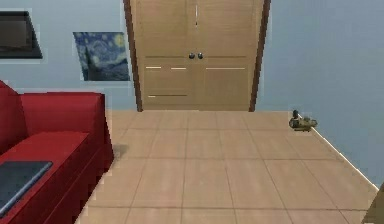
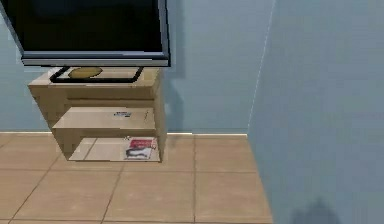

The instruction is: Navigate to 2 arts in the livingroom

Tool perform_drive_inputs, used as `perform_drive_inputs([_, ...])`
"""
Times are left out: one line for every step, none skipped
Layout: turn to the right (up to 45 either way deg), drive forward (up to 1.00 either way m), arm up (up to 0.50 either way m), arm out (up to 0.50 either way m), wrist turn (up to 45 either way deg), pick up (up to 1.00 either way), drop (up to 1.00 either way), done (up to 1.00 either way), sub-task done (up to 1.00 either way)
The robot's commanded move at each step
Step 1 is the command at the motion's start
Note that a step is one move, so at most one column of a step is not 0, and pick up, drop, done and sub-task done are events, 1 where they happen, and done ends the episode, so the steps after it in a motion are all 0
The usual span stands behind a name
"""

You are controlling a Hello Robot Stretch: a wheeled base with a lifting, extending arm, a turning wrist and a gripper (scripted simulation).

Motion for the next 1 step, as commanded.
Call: perform_drive_inputs([-6.0,0.00,0.00,0.00,0.0,0.00,0.00,0.00,0.00])
